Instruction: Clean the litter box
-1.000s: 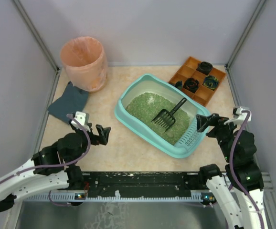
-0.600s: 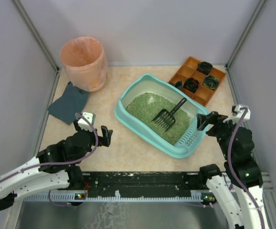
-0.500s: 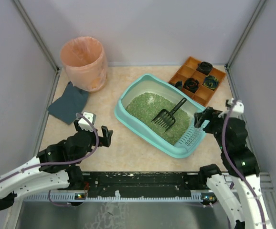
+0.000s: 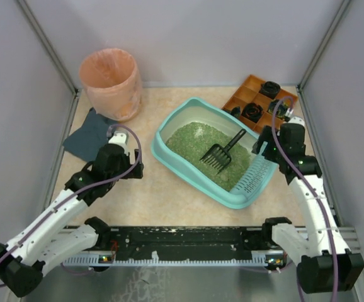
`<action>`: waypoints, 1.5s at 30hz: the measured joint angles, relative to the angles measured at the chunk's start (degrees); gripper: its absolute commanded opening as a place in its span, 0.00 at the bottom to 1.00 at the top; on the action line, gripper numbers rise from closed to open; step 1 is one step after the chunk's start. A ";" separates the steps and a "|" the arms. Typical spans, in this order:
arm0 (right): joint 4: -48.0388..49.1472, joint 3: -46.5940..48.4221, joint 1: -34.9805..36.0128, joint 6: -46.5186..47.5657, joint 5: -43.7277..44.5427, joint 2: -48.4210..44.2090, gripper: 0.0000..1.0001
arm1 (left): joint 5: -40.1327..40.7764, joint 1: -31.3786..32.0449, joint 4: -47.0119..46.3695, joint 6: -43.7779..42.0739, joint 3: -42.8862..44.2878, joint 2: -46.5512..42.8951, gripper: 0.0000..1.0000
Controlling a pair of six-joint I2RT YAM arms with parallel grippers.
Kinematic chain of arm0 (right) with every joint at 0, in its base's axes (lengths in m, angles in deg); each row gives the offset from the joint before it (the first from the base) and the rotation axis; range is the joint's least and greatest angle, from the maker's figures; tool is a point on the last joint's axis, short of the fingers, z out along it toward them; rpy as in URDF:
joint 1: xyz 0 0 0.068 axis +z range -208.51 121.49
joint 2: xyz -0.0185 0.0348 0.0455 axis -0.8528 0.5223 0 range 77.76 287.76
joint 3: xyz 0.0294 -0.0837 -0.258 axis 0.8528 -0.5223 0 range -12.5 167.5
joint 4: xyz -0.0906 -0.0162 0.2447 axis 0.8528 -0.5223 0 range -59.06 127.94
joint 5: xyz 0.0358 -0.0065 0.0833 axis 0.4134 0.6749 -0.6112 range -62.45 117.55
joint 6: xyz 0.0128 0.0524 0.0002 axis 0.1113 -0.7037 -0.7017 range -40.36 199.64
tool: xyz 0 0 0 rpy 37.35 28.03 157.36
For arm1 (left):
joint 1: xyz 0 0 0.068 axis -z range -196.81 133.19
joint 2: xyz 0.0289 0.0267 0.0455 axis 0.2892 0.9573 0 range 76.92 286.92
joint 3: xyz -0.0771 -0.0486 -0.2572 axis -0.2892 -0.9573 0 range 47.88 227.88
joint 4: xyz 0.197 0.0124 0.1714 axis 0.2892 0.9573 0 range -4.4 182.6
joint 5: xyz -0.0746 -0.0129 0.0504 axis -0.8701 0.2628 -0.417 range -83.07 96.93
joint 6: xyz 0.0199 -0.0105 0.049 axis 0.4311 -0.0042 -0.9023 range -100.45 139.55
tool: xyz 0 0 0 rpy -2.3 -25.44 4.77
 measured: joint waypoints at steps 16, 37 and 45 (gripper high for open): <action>8.76 4.42 -15.08 -6.84 -1.55 21.77 0.85 | -6.71 -3.52 -5.66 -3.67 -1.75 -2.69 1.00; 10.86 9.70 -16.92 -6.97 -0.04 36.61 0.80 | -8.74 -3.52 -5.75 -3.89 -2.05 -1.68 1.00; 13.31 6.38 -14.51 -6.86 -0.50 33.35 0.80 | -9.18 -3.52 -5.77 -3.87 -2.05 -1.44 1.00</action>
